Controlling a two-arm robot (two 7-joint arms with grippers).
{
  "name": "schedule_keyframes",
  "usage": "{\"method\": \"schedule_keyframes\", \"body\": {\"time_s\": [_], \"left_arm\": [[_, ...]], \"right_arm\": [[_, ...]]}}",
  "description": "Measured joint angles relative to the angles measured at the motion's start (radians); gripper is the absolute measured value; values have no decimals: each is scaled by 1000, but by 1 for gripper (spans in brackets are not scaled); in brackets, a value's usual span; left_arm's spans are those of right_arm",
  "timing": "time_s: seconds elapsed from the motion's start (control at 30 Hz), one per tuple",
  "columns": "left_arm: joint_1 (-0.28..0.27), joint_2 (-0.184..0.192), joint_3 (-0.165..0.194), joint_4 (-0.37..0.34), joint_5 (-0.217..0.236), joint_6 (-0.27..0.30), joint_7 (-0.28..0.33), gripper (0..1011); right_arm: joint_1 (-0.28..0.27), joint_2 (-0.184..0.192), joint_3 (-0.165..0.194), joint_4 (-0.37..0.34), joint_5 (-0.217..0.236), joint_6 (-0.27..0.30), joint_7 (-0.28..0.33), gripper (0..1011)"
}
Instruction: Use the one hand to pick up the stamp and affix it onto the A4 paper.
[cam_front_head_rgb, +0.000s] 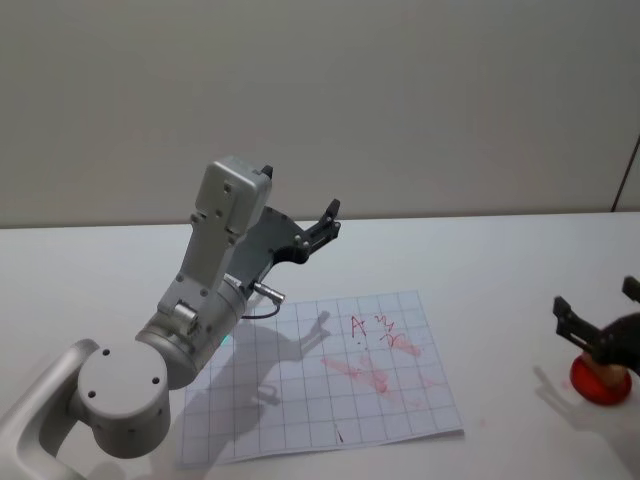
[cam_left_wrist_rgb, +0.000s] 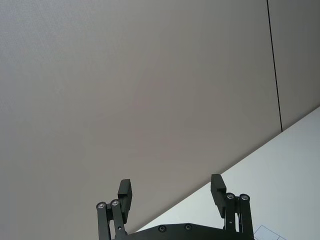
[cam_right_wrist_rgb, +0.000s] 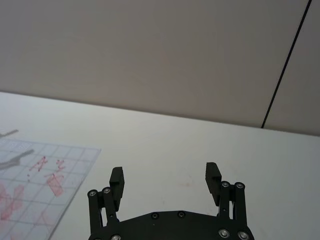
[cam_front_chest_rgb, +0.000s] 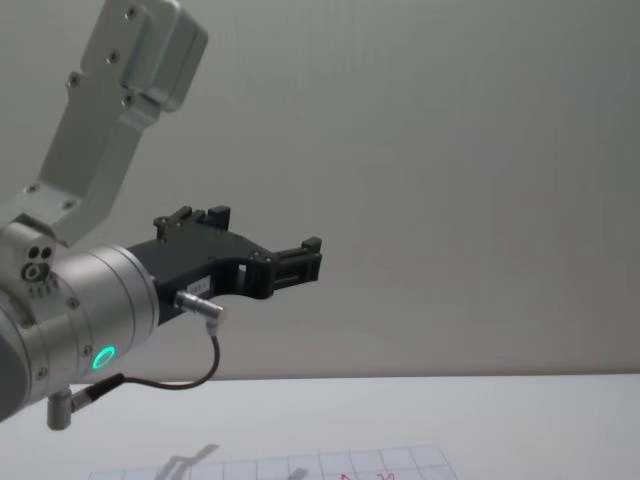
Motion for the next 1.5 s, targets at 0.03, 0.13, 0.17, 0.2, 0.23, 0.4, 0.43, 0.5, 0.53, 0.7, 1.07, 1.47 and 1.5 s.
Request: {"method": "schedule_keyframes", "body": {"time_s": [0.03,0.13,0.17,0.2,0.23,0.4,0.43,0.5,0.53,0.7,1.07,1.47,1.5], "left_arm": [[0,0,0,0,0,0,0,1001],[0,0,0,0,0,0,0,1001],[0,0,0,0,0,0,0,1001],[0,0,0,0,0,0,0,1001],[0,0,0,0,0,0,0,1001],[0,0,0,0,0,0,0,1001],[0,0,0,0,0,0,0,1001],[0,0,0,0,0,0,0,1001],[0,0,0,0,0,0,0,1001],[0,0,0,0,0,0,0,1001],[0,0,0,0,0,0,0,1001],[0,0,0,0,0,0,0,1001],[0,0,0,0,0,0,0,1001]], "right_arm": [[-13,9,4,-3,0,12,-4,1001],[-25,19,9,-5,-2,27,-10,1001],[-34,27,12,-7,-6,38,-14,1001],[-38,30,13,-7,-8,45,-15,1001],[-45,36,16,-8,-11,56,-19,1001],[-60,52,24,-9,-22,87,-24,1001],[-62,54,25,-9,-23,91,-24,1001],[-65,59,28,-8,-28,106,-24,1001],[-66,61,28,-8,-29,110,-24,1001],[-63,65,30,2,-41,138,-19,1001],[-42,54,22,32,-67,182,5,1001],[-27,44,15,52,-82,203,21,780],[-26,44,14,53,-83,204,21,728]]}}
